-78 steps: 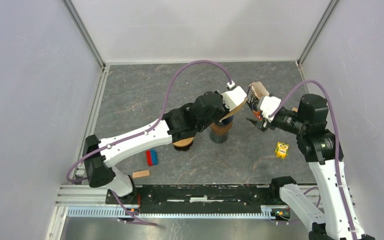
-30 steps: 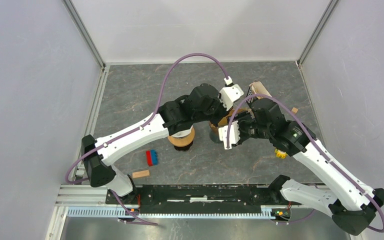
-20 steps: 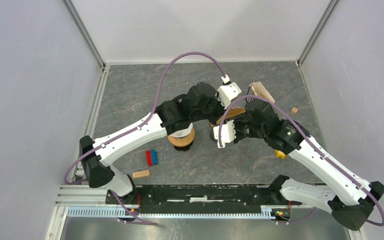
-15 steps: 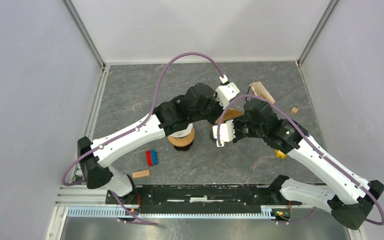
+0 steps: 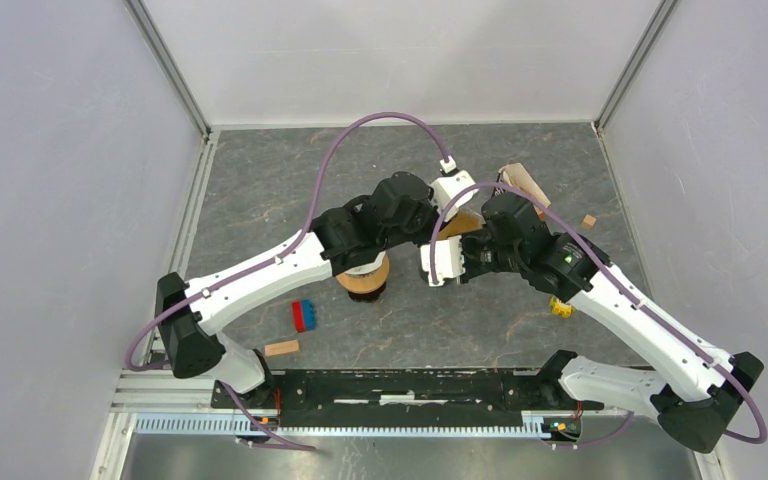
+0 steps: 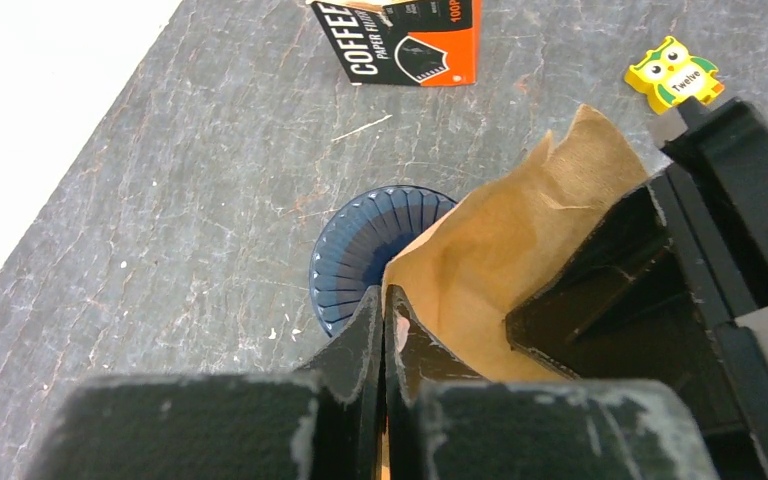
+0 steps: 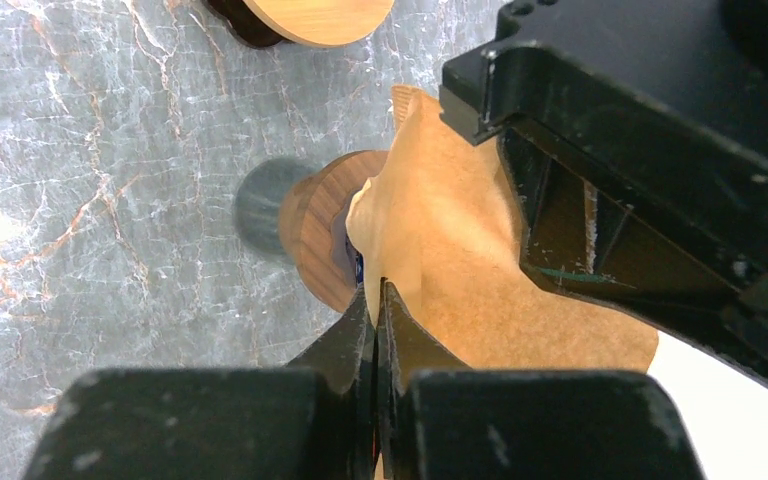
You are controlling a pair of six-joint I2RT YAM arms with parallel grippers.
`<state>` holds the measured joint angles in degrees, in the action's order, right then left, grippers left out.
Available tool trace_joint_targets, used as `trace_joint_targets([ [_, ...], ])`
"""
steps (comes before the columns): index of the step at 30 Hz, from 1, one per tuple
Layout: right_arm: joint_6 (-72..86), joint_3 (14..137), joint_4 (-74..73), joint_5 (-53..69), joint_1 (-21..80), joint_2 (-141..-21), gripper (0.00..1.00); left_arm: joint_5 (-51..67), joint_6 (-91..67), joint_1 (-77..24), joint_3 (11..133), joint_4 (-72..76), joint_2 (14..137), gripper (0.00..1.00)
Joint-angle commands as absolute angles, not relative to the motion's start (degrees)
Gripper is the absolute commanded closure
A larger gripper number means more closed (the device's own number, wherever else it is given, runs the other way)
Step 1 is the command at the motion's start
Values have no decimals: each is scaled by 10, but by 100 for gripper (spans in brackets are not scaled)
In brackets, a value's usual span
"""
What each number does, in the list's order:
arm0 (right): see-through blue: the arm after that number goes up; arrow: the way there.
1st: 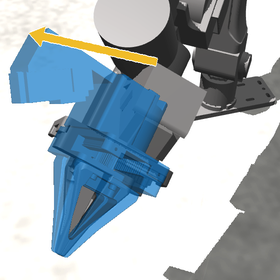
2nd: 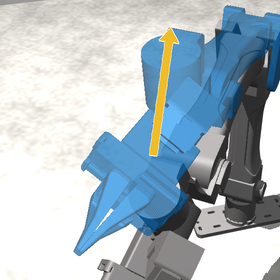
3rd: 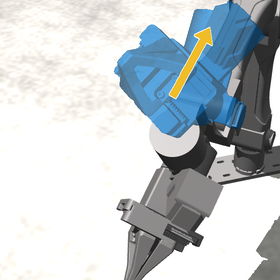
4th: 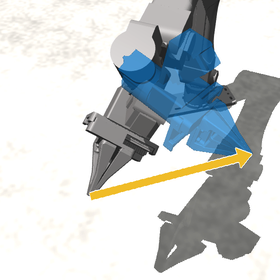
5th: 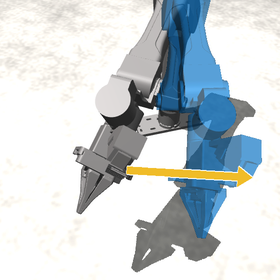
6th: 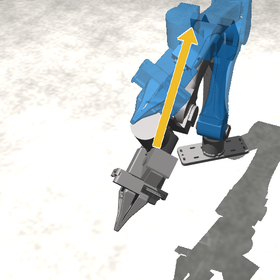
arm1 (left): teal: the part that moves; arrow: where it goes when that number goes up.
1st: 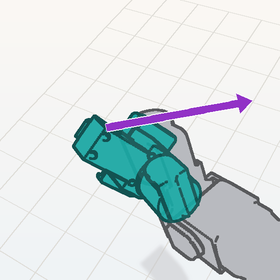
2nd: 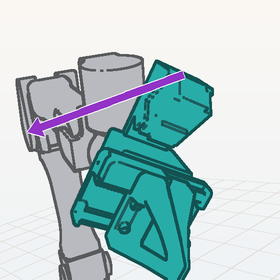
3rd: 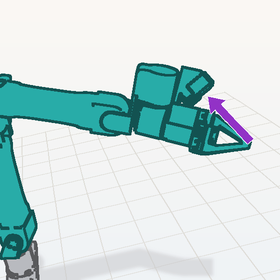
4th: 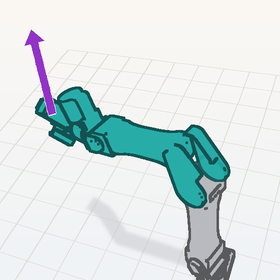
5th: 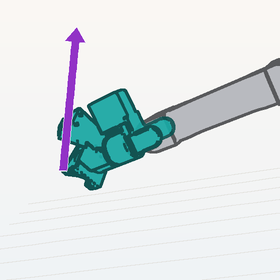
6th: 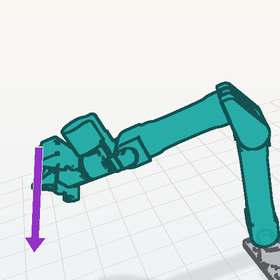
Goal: Place the coffee filter in the dripper
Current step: Place the coffee filter in the coffee dripper.
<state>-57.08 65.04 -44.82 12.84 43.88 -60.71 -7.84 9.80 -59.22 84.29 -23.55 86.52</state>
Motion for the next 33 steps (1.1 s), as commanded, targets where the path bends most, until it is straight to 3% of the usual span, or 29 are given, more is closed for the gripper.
trace_joint_targets([
  [1,-553,667,-436,145,440,-602,100,-106,130,-590,834,-200,835,98],
  [25,-486,582,-339,165,400,-605,91,-116,129,-577,862,-213,895,98],
  [33,-463,573,-327,195,377,-605,80,-113,132,-577,876,-237,906,98],
])
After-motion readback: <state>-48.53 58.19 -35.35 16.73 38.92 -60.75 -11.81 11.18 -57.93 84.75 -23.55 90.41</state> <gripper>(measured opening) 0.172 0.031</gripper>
